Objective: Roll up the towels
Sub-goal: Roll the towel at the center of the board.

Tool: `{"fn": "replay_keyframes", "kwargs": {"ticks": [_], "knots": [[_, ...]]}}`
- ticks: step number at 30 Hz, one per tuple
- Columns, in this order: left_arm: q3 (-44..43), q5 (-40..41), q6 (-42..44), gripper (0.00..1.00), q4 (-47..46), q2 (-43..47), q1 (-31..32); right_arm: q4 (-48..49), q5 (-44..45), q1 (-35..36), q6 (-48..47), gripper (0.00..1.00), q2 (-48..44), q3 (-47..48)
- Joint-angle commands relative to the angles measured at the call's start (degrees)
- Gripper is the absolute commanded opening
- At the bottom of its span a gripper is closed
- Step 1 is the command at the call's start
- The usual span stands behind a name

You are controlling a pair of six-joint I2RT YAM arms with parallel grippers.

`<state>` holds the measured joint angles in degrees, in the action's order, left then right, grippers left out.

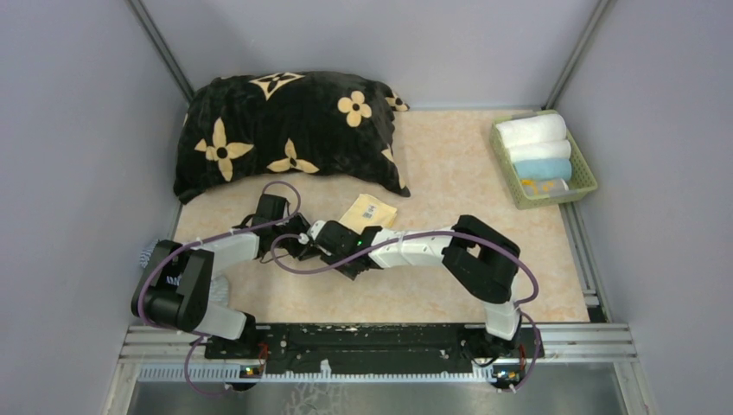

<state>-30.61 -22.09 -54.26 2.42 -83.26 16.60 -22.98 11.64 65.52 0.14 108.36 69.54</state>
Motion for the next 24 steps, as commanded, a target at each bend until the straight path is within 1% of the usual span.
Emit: {"fn": "replay_keyframes", "kwargs": {"ticks": [1,5,9,10,12,15,20,22,23,24], "knots": [[2.63,5.86,2.40,0.47,5.24,-2.85,-0.16,-2.82,4.23,0.39,-1.28,0.40,5.56,-0.76],[1.86,6.01,2.64,0.52,5.50,-3.60,-0.16,-3.05,3.26,0.37,-1.38,0.30,5.70,-1.07],[0.58,6.81,3.53,0.54,6.91,-4.78,-0.18,-2.90,-2.42,0.27,-1.22,0.18,4.48,-0.54],[0.36,6.92,3.73,0.54,7.32,-5.11,-0.14,-2.81,-4.20,0.26,-1.09,0.13,4.22,-0.28],[0.20,7.09,4.09,0.53,8.04,-5.45,-0.10,-2.44,-7.58,0.15,-0.69,0.08,3.62,0.33],[0.21,7.96,4.30,0.46,9.08,-5.13,-0.09,-1.20,-12.60,-0.37,0.35,0.00,3.00,0.69],[-0.43,9.65,5.07,0.33,11.72,-3.41,-0.10,1.78,-24.25,-2.67,2.99,0.00,1.76,0.32],[-1.05,10.05,5.54,0.33,13.10,-2.17,-0.08,3.13,-30.32,-4.02,4.13,0.00,0.91,-0.19],[-1.37,10.45,5.73,0.35,13.92,-1.33,-0.08,3.73,-32.53,-4.67,4.60,0.00,0.58,-0.40],[-1.72,10.82,5.87,0.39,14.81,-0.24,-0.08,4.34,-34.49,-5.34,5.05,0.00,0.30,-0.65]]}}
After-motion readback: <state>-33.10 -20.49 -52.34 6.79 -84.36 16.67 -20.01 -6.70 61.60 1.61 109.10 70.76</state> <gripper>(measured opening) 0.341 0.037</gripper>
